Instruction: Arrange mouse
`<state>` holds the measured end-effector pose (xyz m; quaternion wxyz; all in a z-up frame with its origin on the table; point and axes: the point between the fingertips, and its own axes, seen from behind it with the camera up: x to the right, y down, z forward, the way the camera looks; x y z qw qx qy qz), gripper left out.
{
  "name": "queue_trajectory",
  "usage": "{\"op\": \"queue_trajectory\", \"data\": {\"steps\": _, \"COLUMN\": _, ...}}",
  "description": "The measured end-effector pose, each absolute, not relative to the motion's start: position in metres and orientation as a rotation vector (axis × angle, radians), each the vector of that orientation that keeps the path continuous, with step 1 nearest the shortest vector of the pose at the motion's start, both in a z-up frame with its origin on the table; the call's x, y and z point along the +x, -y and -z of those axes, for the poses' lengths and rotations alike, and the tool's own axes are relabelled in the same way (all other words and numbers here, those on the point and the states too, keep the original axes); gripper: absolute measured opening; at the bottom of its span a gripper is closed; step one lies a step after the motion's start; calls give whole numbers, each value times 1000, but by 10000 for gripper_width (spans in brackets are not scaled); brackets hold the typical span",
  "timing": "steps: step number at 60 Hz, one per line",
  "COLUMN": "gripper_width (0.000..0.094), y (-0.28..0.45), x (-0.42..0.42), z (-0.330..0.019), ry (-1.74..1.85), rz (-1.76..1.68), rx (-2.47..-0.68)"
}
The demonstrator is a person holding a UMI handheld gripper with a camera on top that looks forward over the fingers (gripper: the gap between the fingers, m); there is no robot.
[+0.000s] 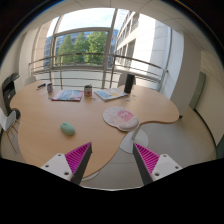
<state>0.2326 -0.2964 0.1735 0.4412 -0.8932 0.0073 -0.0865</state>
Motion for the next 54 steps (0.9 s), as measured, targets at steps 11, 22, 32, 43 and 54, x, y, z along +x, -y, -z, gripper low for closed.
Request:
{"op": "queue_trajectory", "data": {"steps": 11, "gripper_width": 843, "y": 290, "x": 212, "z": -133, "ry": -50, "rz": 234, "rx": -2280}}
{"op": "queue_trajectory", "data": {"steps": 22, "gripper_width": 846, "y": 266, "x": 144, "z": -67, "ry": -21, "rz": 161, "rx": -2342}}
{"op": "queue_trajectory", "data": {"steps": 32, "gripper_width": 844, "y": 209, "x": 92, "z": -24, "ry": 40, "rz": 97, "rx": -2337}}
{"op": "queue_trajectory", "data": {"steps": 43, "gripper_width": 846, "y": 145, "x": 50, "z": 8, "ry": 113, "rz": 61, "rx": -2319}}
{"op": "queue_trajectory", "data": {"steps": 54, "gripper_width": 839, "y": 93, "x": 38, "z": 12, "ry": 183, "rz": 71, "rx": -2275}}
